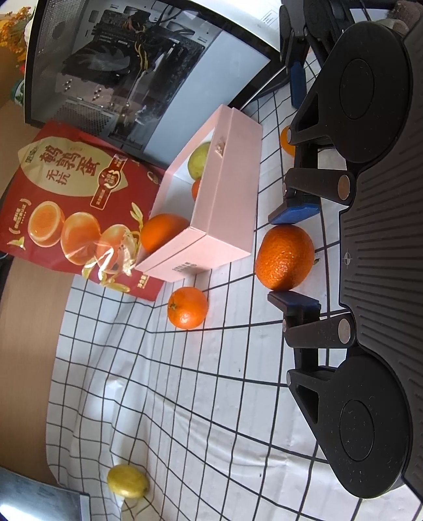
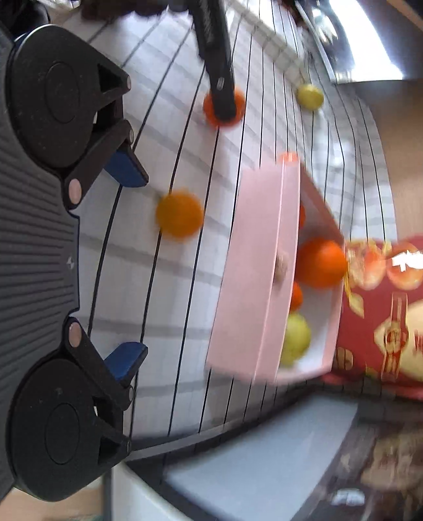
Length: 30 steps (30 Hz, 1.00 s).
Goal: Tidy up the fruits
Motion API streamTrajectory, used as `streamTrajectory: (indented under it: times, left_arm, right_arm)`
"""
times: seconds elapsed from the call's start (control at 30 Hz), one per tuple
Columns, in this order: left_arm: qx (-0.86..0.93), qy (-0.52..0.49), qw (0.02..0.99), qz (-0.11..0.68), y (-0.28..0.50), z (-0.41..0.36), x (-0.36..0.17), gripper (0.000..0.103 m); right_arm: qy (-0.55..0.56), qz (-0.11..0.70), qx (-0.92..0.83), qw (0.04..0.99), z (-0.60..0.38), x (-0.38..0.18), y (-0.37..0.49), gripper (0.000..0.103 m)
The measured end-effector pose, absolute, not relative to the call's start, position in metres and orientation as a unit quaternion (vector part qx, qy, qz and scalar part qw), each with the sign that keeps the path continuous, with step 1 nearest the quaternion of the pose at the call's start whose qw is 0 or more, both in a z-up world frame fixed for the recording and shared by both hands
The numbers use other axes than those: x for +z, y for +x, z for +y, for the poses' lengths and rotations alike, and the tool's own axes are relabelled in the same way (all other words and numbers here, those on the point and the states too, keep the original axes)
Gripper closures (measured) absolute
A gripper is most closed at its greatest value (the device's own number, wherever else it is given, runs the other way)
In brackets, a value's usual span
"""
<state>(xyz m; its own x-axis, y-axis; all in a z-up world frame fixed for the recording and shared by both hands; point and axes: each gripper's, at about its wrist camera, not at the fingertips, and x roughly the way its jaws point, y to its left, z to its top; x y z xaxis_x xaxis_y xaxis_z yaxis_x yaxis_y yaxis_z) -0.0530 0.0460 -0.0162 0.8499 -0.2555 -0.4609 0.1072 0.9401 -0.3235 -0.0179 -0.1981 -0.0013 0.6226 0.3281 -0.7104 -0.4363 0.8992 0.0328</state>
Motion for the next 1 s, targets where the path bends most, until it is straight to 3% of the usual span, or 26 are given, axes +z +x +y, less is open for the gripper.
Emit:
streamTrajectory:
  times: [0.23,0.6,0.77,0.9,1.0]
  left_arm:
    - [-0.096,-0.148,0.950,0.257,-0.053,0.047,-0.017,0.053]
    - [-0.136,-0.134,0.940,0.284,-0.064,0.033,-0.013,0.053]
    - [-0.140,-0.073,0.946,0.284,-0.070,0.018,-0.001,0.053]
    - [-0.139,-0.048,0.947,0.287,-0.069,0.015,0.004,0.053]
    - [-0.136,-0.040,0.946,0.290,-0.067,0.015,0.003,0.053]
  right_arm:
    - [-0.088,0.373,0.199,0.902,-0.163,-0.003,-0.004,0.009]
    - [-0.117,0.330,0.143,0.926,-0.205,0.006,-0.037,0.011]
    - [-0.064,0.345,0.196,0.916,-0.210,0.009,-0.036,0.030]
    - [-0.071,0.339,0.207,0.915,-0.196,0.006,-0.029,0.032]
    - [-0.082,0.344,0.207,0.912,-0.186,0.001,-0.021,0.043]
